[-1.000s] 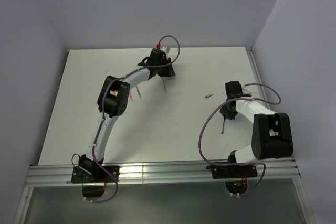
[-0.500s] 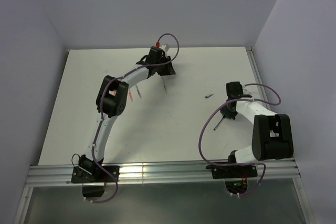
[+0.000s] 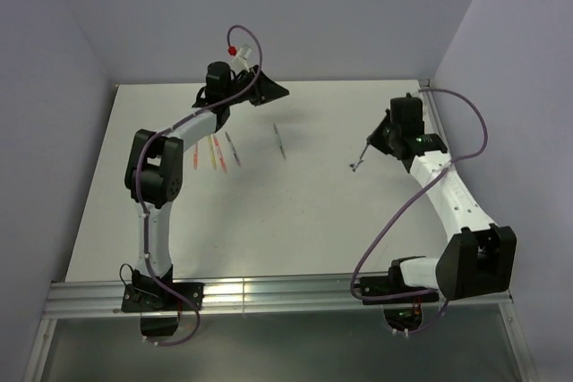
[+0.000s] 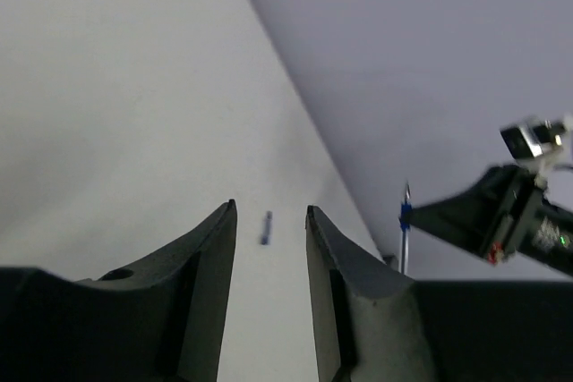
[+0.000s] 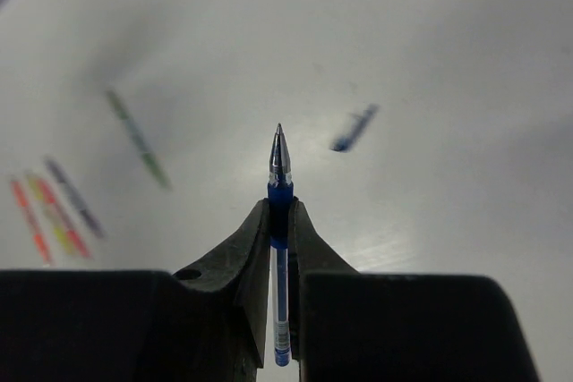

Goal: Insert the pens into the pen caps
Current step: Pick up the pen from the center of the board.

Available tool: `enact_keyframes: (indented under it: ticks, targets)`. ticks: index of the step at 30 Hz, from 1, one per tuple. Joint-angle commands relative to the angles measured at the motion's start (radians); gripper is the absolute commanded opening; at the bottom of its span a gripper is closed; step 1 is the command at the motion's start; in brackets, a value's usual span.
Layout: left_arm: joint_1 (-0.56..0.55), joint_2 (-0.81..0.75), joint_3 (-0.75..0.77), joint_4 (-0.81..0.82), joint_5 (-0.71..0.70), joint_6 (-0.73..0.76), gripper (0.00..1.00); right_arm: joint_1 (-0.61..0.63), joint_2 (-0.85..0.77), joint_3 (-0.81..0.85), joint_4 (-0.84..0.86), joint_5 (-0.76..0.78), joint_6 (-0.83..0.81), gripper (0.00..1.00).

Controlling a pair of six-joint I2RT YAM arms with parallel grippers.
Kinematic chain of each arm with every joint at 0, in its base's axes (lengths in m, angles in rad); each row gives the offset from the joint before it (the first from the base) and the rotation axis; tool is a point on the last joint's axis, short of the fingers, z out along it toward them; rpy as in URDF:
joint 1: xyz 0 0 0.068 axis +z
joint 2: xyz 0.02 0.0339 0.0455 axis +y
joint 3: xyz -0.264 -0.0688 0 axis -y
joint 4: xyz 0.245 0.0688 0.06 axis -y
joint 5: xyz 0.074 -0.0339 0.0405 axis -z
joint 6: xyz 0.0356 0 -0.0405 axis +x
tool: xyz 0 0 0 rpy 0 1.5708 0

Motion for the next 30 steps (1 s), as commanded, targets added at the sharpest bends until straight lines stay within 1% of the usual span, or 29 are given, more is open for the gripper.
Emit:
enact_keyframes:
  ticks: [1, 2, 4, 8, 14, 17, 18, 19, 20, 21, 22, 27, 30]
  targets:
    - [0.004, -0.110, -0.178, 0.532, 0.259, -0.306, 0.42, 0.069, 0.029, 0.154, 0.034, -0.020, -0.024, 0.00]
    - [0.004, -0.136, -0.199, 0.646, 0.269, -0.340, 0.43, 0.078, 0.041, 0.212, 0.034, -0.027, -0.027, 0.00]
    - [0.001, -0.163, -0.242, 0.682, 0.276, -0.372, 0.42, 0.112, 0.067, 0.257, 0.042, -0.043, -0.030, 0.00]
    - [-0.002, -0.267, -0.331, 0.679, 0.273, -0.358, 0.46, 0.161, 0.097, 0.355, 0.048, -0.069, -0.035, 0.00]
    - [-0.025, -0.386, -0.495, 0.702, 0.272, -0.357, 0.48, 0.192, 0.123, 0.397, 0.088, -0.115, -0.018, 0.00]
    - [-0.044, -0.415, -0.536, 0.647, 0.247, -0.328, 0.49, 0.227, 0.127, 0.412, 0.089, -0.112, -0.015, 0.00]
    - [-0.048, -0.427, -0.540, 0.624, 0.243, -0.294, 0.50, 0.236, 0.129, 0.417, 0.088, -0.106, -0.015, 0.00]
    - [-0.061, -0.432, -0.530, 0.540, 0.237, -0.267, 0.50, 0.247, 0.129, 0.424, 0.089, -0.101, -0.013, 0.00]
    - [-0.068, -0.443, -0.524, 0.497, 0.220, -0.238, 0.50, 0.256, 0.129, 0.427, 0.091, -0.100, -0.009, 0.00]
    - [-0.078, -0.447, -0.517, 0.451, 0.211, -0.172, 0.50, 0.270, 0.130, 0.432, 0.091, -0.100, -0.007, 0.00]
    - [-0.096, -0.452, -0.507, 0.381, 0.197, -0.145, 0.50, 0.276, 0.135, 0.441, 0.089, -0.100, -0.007, 0.00]
    - [-0.133, -0.464, -0.489, 0.313, 0.145, -0.098, 0.53, 0.323, 0.147, 0.466, 0.085, -0.078, 0.004, 0.00]
    - [-0.145, -0.466, -0.490, 0.334, 0.149, -0.111, 0.54, 0.356, 0.155, 0.483, 0.079, -0.060, 0.004, 0.00]
